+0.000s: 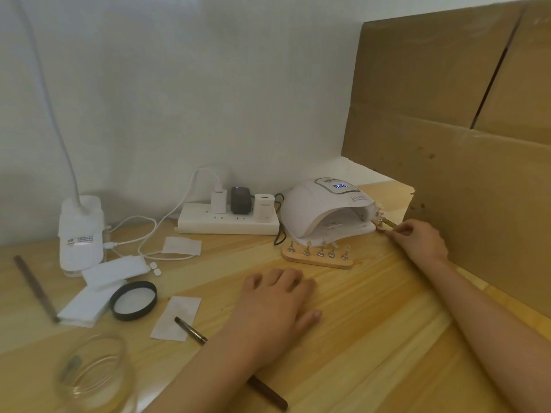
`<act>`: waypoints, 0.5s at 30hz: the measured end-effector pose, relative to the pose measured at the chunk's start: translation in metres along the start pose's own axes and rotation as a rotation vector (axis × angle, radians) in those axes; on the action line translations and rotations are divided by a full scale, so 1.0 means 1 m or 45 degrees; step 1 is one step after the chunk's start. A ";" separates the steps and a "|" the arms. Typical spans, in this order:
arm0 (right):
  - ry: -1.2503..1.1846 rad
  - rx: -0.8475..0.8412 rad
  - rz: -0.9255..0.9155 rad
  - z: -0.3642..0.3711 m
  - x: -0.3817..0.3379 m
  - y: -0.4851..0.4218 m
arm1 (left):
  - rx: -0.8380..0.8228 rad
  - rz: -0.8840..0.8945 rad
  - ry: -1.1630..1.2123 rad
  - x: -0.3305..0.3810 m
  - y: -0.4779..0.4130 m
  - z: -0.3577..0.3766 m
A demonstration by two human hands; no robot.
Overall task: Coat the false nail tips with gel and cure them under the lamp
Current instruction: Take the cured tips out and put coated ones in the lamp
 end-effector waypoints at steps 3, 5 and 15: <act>-0.081 -0.089 -0.360 -0.008 0.015 0.004 | 0.004 -0.003 -0.001 0.000 0.000 0.000; -0.016 -0.245 -0.558 -0.006 0.018 0.005 | 0.004 -0.007 -0.002 0.000 0.000 0.000; 0.444 -0.255 -0.137 0.015 0.001 -0.029 | 0.004 -0.021 0.015 0.000 0.001 -0.002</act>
Point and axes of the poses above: each hand's wrist, its own y-axis away from the middle knuckle, its own z-axis out of the palm, x = y × z, the point moved 1 cm from there along -y, towards the middle knuckle, and after that the axes turned 13 degrees about -z, right-handed, at the moved point
